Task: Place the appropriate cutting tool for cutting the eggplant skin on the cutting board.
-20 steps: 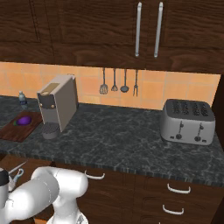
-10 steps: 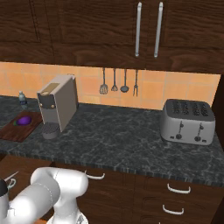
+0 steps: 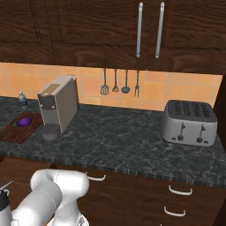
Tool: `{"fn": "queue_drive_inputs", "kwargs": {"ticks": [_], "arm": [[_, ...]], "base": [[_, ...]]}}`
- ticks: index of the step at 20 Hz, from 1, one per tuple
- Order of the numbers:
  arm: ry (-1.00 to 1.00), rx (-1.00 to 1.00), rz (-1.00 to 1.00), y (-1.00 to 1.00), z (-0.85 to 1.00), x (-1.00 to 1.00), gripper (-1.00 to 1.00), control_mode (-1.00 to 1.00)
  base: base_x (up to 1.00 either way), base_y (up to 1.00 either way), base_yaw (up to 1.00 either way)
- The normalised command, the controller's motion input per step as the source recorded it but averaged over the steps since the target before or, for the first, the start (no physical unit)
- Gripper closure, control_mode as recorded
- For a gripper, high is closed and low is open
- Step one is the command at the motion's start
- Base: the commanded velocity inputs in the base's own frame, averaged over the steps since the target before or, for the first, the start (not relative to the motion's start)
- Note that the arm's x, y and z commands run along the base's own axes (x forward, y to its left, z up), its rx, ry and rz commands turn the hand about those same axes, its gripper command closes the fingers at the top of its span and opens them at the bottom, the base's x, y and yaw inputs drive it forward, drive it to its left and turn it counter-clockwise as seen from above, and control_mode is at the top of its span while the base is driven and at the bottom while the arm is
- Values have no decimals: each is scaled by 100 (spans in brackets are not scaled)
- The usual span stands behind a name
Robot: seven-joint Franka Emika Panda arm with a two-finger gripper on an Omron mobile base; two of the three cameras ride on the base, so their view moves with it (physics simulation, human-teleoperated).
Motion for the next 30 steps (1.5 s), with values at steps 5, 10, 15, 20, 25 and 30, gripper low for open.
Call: {"fn": "queue_drive_inputs", "kwargs": {"ticks": [5, 10, 15, 20, 25, 30], "arm": [[-4, 0, 0, -40, 36, 77, -100, -100], [-9, 3, 0, -10, 7, 40, -100, -100], [-12, 11, 0, 20, -5, 1, -100, -100], [-5, 11, 0, 21, -2, 0, -100, -100], [0, 9, 0, 0, -32, 0, -100, -100], [0, 7, 0, 0, -30, 0, -100, -100]], "base": [[0, 0, 0], [0, 0, 0], [0, 0, 0], [0, 0, 0], [0, 0, 0], [0, 0, 0]]}}
